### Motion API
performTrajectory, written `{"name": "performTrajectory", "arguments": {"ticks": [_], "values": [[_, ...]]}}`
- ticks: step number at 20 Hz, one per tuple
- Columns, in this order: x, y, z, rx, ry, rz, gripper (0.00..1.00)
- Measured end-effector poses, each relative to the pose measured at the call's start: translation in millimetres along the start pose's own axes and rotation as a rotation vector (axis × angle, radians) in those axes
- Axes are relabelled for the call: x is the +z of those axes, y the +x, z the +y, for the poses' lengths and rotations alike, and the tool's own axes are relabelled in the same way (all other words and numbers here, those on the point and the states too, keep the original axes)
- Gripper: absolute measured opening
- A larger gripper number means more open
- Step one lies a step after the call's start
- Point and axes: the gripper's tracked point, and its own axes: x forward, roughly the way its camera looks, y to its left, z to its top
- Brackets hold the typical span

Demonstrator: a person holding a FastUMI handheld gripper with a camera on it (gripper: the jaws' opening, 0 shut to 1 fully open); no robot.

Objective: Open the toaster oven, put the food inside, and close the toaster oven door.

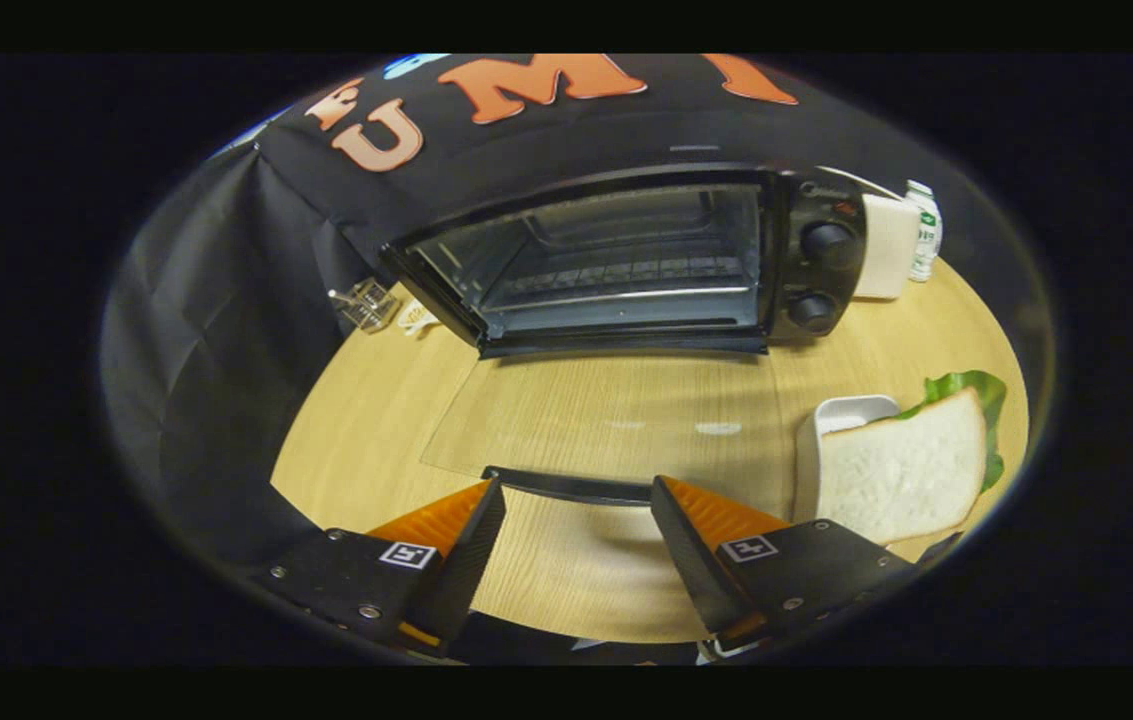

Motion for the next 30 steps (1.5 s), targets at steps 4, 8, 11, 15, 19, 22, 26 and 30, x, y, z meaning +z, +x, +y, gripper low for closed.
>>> {"name": "performTrajectory", "arguments": {"ticks": [4, 8, 11, 15, 19, 22, 26, 30], "values": [[30, -46, -43, -0.074, -0.034, -0.098, 0.93], [42, -75, -109, -0.199, -0.08, -0.11, 0.98], [51, -95, -151, -0.271, -0.063, -0.144, 0.99], [38, -96, -198, -0.313, -0.005, -0.109, 0.99], [10, -71, -206, -0.224, 0.122, -0.022, 0.99], [-4, -55, -206, -0.153, 0.208, 0.006, 0.97], [-12, -44, -205, -0.049, 0.358, 0.034, 0.83], [-4, -50, -202, 0.023, 0.453, 0.001, 0.52]]}}
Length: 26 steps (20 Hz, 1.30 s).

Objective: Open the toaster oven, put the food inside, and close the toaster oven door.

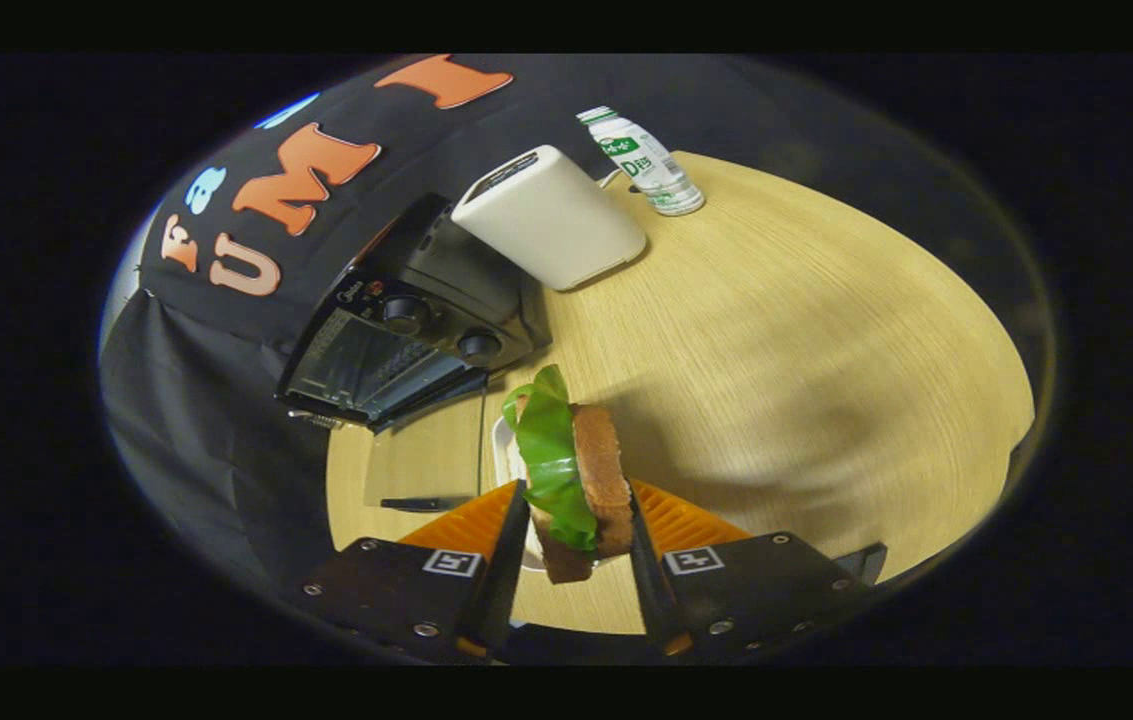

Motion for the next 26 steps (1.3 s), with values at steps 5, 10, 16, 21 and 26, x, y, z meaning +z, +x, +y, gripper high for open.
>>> {"name": "performTrajectory", "arguments": {"ticks": [5, 10, 16, 21, 26], "values": [[13, -14, 13, 0.039, 0.032, -0.062, 0.33], [31, -34, 49, 0.149, 0.122, -0.149, 0.32], [37, -30, 103, 0.254, 0.174, -0.201, 0.32], [35, -9, 147, 0.315, 0.205, -0.205, 0.32], [33, 32, 185, 0.341, 0.266, -0.176, 0.32]]}}
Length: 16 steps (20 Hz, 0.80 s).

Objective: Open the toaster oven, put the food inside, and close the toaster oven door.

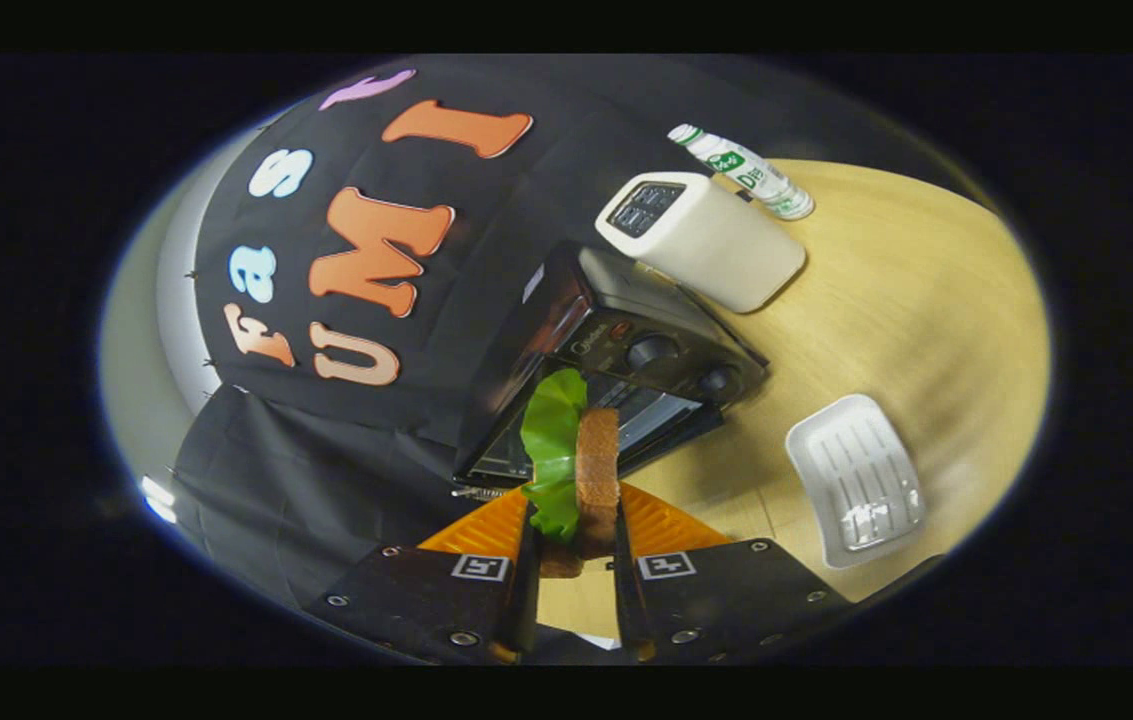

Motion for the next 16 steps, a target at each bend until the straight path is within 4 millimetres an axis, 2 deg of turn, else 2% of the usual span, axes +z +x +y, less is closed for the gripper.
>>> {"name": "performTrajectory", "arguments": {"ticks": [4, 8, 11, 16], "values": [[-12, 40, 14, 0.01, 0.03, -0.002, 0.32], [-20, 75, 18, -0.005, 0.06, -0.029, 0.33], [-18, 98, 32, 0.041, 0.108, -0.078, 0.32], [-12, 137, 28, 0.037, 0.175, -0.146, 0.32]]}}
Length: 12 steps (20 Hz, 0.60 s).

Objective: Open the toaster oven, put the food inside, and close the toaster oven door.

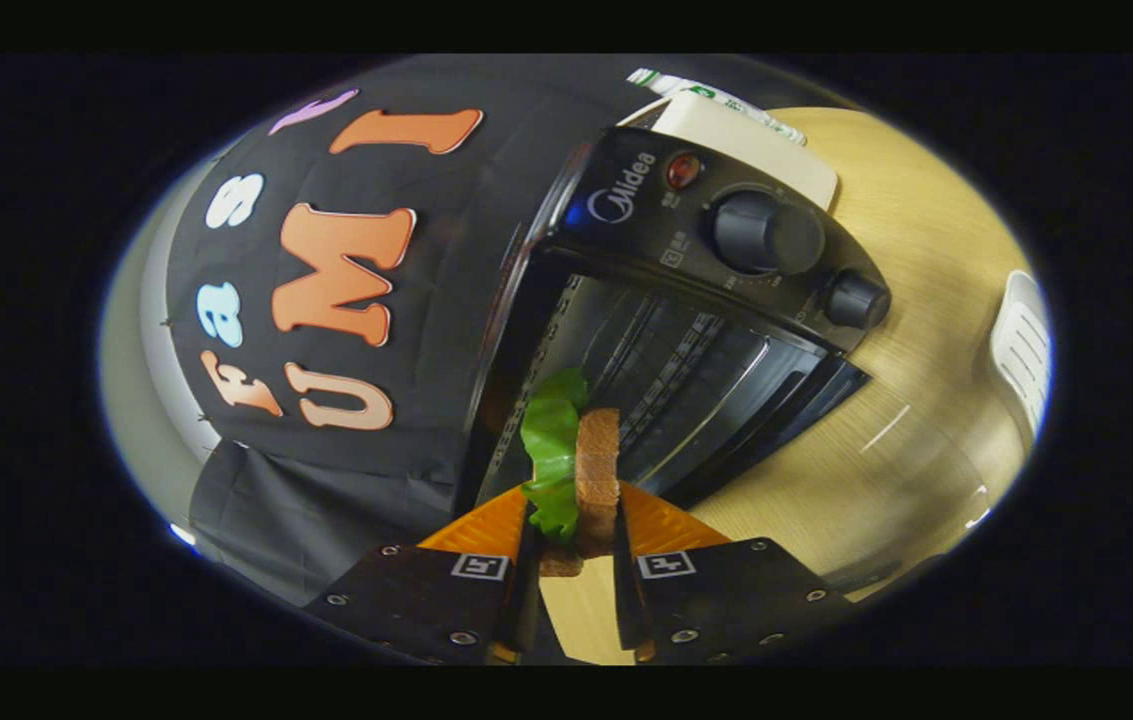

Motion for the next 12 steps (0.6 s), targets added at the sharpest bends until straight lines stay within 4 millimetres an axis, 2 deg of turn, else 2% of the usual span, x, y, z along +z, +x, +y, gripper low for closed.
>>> {"name": "performTrajectory", "arguments": {"ticks": [6, 12], "values": [[19, 35, -3, 0.002, 0.07, -0.092, 0.32], [12, 55, -5, -0.016, 0.079, -0.128, 0.33]]}}
